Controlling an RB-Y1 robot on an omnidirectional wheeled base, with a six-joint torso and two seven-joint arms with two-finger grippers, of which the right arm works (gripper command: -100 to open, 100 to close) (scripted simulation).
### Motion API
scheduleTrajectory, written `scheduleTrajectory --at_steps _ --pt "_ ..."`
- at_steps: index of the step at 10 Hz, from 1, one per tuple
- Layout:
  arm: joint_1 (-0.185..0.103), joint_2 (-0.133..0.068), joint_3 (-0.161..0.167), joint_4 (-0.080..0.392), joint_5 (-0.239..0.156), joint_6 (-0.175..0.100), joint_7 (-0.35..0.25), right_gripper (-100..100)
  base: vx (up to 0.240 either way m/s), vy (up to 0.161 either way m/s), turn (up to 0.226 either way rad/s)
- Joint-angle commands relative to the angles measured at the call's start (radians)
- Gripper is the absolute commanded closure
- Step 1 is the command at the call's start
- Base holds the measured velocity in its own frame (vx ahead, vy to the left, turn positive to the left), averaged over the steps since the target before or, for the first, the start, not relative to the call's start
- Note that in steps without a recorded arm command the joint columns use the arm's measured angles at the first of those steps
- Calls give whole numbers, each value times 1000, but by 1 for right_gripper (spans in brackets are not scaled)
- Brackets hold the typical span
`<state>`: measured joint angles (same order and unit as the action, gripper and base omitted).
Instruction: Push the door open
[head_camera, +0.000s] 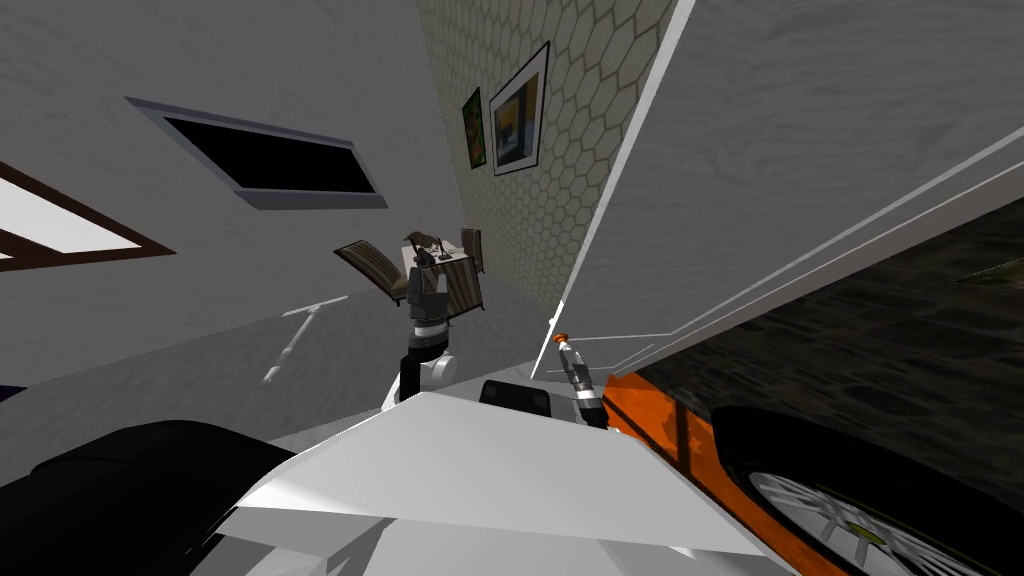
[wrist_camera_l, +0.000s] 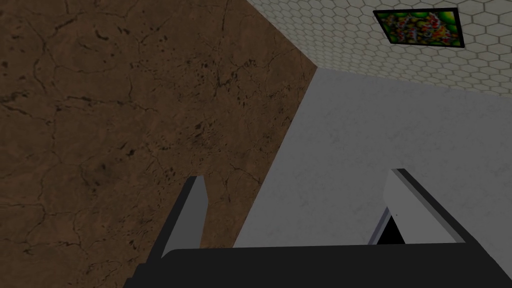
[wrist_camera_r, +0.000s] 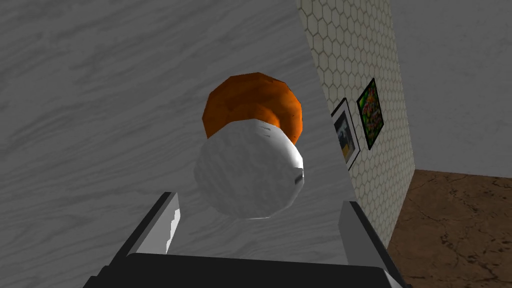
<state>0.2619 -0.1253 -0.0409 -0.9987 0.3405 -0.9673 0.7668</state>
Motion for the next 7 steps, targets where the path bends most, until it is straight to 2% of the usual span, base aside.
scheduleTrajectory --at_steps 1,7 --pt "-25 -6 -8 25 2 11 50 -100 -98 26 -15" --pt "-105 -37 -35 95 9 50 214 -100 -98 36 -14"
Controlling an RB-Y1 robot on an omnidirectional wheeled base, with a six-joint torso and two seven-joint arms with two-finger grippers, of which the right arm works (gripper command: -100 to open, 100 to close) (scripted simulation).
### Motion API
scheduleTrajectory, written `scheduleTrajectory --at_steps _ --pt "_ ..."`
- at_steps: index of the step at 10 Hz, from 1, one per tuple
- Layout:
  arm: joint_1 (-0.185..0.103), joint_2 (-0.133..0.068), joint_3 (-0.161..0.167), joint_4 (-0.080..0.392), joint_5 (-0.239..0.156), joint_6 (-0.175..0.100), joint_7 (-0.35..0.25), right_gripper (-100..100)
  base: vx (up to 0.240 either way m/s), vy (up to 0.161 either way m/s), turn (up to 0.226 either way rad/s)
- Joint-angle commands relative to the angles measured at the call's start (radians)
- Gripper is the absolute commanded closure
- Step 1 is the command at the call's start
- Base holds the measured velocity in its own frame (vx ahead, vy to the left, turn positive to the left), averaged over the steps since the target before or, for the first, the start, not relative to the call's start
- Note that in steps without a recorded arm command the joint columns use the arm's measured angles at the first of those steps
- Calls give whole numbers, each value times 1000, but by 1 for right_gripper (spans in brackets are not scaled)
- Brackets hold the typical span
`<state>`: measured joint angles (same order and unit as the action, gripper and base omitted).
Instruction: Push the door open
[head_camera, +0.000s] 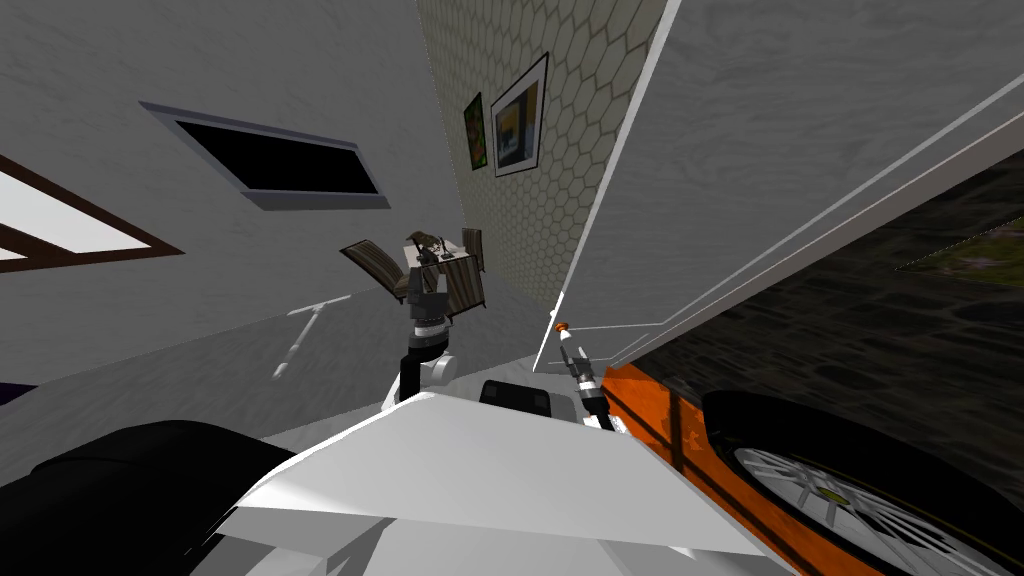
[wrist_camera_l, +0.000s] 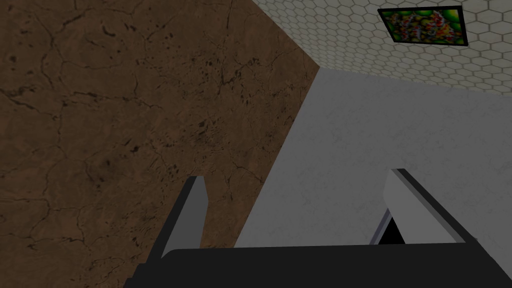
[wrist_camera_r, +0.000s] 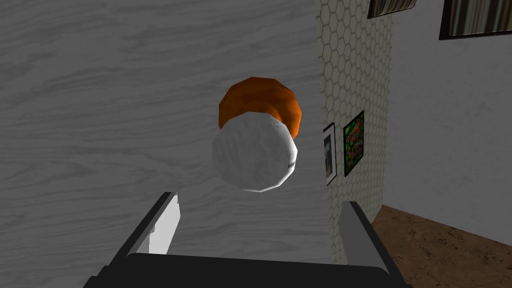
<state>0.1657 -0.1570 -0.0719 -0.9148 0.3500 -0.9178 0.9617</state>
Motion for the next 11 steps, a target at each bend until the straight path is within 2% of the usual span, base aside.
scheduleTrajectory --at_steps 1,7,8,11 --pt "-21 -10 -8 22 1 7 42 -100 -103 24 -12" --pt "-79 -32 -27 73 6 35 159 -100 -87 29 -10" --pt "-73 -30 -25 71 5 29 144 -100 -40 16 -5" --pt "-84 -21 -33 80 2 35 160 -100 196 26 36"
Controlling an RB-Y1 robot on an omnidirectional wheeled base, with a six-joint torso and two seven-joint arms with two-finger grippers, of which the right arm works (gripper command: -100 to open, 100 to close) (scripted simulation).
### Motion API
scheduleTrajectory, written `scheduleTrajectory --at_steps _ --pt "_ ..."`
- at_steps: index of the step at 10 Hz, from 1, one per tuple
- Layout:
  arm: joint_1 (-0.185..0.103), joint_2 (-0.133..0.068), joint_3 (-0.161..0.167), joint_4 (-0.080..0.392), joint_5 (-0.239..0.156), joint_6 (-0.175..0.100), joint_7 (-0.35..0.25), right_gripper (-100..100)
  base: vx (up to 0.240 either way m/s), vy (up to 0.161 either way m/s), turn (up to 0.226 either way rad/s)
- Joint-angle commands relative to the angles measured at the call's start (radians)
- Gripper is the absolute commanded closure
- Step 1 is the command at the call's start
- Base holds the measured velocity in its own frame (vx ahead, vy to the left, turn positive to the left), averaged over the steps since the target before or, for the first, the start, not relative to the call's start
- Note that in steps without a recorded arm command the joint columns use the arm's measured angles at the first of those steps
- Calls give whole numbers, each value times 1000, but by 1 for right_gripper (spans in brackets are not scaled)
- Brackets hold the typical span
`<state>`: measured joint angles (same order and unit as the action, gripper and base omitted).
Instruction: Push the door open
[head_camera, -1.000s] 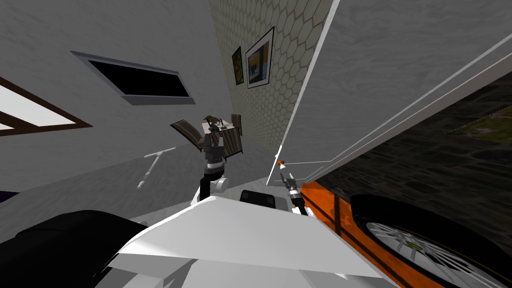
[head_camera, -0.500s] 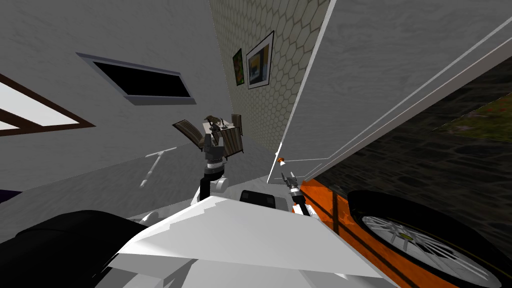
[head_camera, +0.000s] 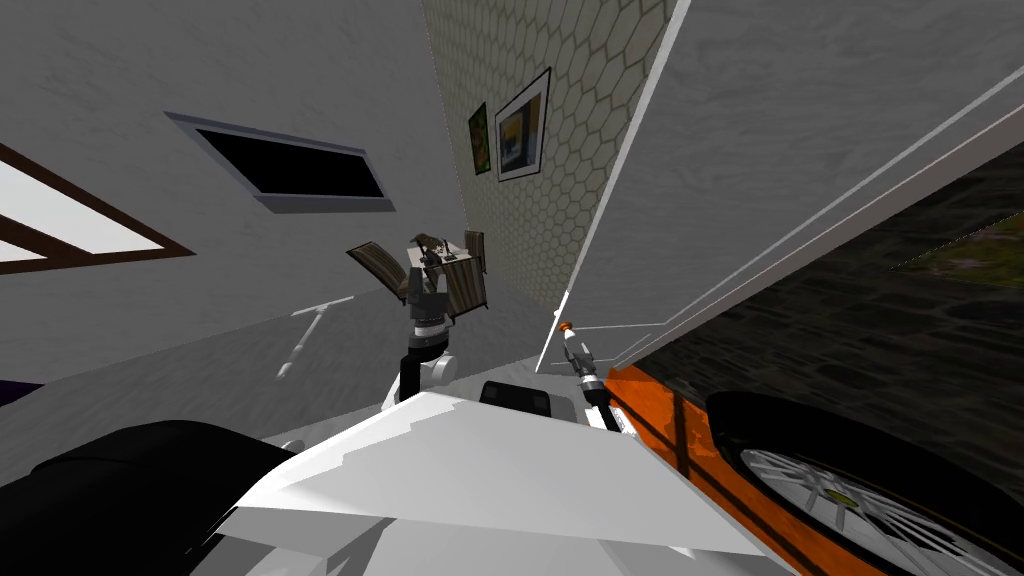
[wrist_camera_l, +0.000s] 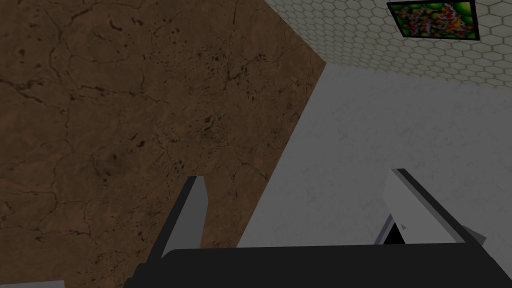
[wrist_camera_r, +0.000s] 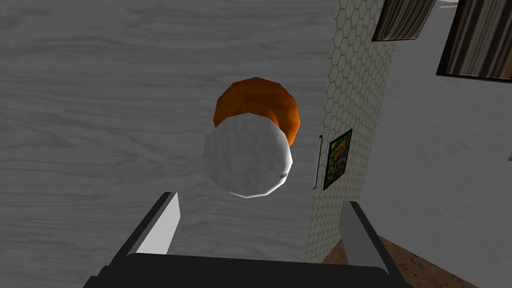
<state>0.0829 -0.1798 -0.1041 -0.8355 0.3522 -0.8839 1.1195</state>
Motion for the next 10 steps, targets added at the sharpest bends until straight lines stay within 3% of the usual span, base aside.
scheduleTrajectory --at_steps 1,3,4,9,10 --pt "-4 4 -3 2 -1 3 5 -100 210 21 25" --pt "-5 5 -4 2 -2 3 6 -100 148 10 16" --pt "-5 5 -4 2 -2 3 6 100 -5 -5 -16" --pt "-5 5 -4 2 -2 3 6 100 -19 -6 -2" --pt "-3 3 0 4 -17 7 -29 100 6 -14 12"
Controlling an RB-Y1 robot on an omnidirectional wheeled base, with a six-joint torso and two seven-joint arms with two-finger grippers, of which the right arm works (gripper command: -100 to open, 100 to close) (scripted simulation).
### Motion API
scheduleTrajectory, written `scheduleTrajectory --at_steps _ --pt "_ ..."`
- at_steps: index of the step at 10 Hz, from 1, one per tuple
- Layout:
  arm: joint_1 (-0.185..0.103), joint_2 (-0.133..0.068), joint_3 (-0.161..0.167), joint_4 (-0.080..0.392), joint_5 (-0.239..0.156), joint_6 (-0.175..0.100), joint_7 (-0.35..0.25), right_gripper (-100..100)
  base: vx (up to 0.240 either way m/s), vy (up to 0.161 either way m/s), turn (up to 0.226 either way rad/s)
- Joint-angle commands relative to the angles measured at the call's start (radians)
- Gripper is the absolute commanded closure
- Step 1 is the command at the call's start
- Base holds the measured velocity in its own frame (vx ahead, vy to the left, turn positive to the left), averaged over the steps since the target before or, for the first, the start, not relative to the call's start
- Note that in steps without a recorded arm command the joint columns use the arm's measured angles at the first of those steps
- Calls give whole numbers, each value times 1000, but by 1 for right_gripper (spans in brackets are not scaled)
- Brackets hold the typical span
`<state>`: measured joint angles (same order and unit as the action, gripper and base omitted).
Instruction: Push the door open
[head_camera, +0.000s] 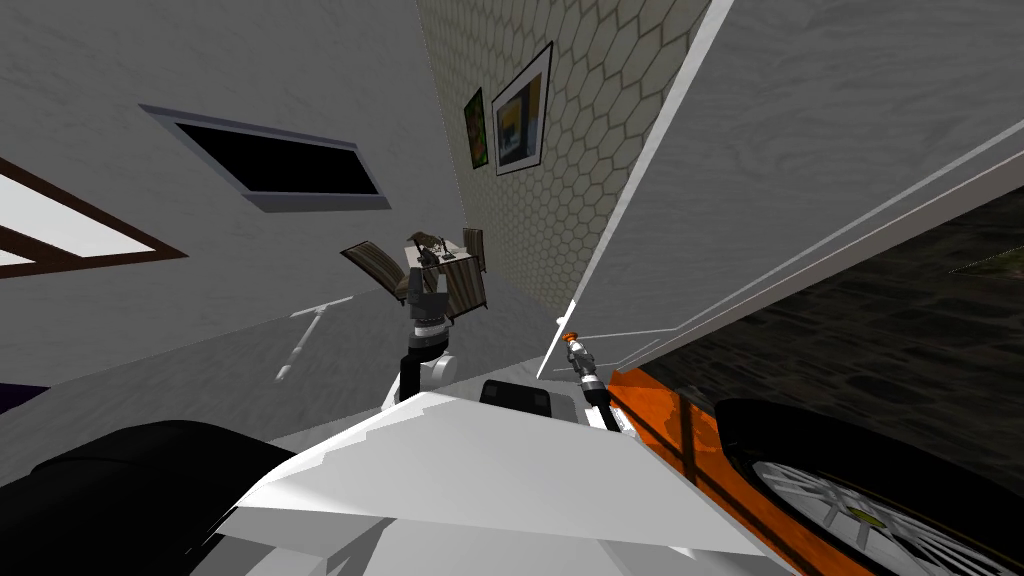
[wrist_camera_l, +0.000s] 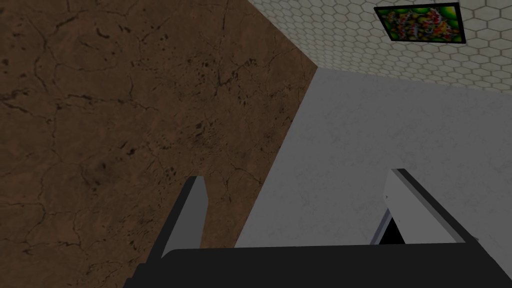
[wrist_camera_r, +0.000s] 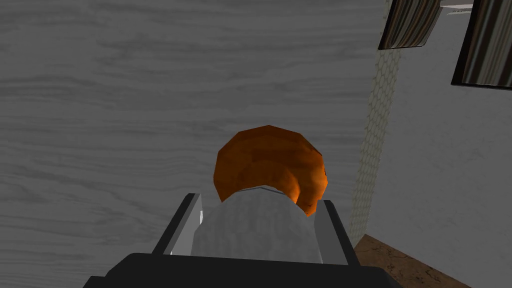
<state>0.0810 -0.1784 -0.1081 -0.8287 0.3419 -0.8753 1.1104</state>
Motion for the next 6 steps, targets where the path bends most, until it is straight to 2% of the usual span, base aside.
scheduleTrajectory --at_steps 1,6 --pt "-1 2 5 -3 -12 -2 -31 100 9 -17 18" --pt "-3 7 27 -4 -66 -4 -149 100 10 -15 25"
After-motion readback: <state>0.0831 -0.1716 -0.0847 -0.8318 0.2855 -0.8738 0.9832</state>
